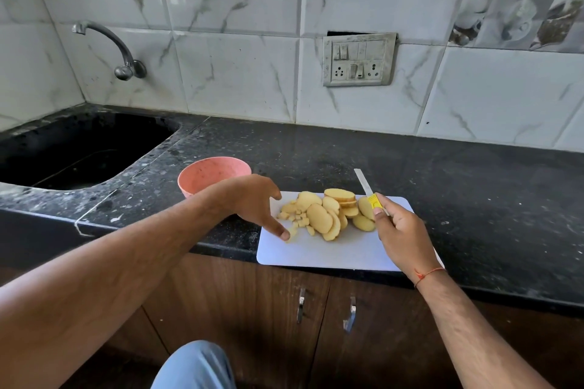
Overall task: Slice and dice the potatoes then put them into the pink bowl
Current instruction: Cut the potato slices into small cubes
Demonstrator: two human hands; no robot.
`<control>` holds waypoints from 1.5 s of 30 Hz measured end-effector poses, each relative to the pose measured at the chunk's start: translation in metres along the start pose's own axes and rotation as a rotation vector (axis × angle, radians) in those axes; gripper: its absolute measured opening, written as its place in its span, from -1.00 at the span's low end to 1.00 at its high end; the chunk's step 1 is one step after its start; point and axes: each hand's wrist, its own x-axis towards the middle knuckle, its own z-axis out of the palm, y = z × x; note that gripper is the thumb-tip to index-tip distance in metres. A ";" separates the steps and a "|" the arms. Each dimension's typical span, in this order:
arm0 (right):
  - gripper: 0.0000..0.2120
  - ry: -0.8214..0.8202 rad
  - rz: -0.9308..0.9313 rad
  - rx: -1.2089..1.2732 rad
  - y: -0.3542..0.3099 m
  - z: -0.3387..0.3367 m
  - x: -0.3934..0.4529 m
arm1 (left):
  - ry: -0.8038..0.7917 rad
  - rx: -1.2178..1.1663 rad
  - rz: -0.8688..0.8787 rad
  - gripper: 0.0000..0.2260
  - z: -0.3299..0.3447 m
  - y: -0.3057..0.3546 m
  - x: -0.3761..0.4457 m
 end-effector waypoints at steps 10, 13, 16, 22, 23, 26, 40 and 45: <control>-0.60 0.006 -0.005 -0.006 0.000 0.000 0.000 | 0.203 -0.093 -0.020 -0.51 0.022 -0.001 0.016; -0.60 0.004 0.001 -0.001 0.001 0.000 0.000 | 0.233 -0.097 -0.037 -0.56 0.024 0.001 0.023; -0.59 0.013 0.003 -0.007 0.002 0.001 0.001 | 0.233 -0.101 -0.039 -0.63 0.024 0.000 0.029; -0.61 0.025 0.004 -0.018 0.002 0.001 0.000 | 0.204 -0.075 -0.052 -0.77 0.019 0.005 0.033; -0.60 0.022 0.006 -0.016 0.002 0.001 0.000 | 0.180 -0.043 -0.060 -0.78 0.016 0.005 0.034; -0.60 0.020 0.002 -0.020 0.002 0.001 0.000 | 0.178 0.009 -0.090 -0.71 0.006 0.008 0.037; -0.59 0.031 -0.030 -0.057 0.006 0.001 0.001 | 0.061 0.232 0.267 -0.52 -0.019 0.046 0.066; -0.58 0.021 -0.017 -0.056 0.007 0.000 0.001 | 0.195 0.352 0.271 -0.69 -0.025 0.037 0.068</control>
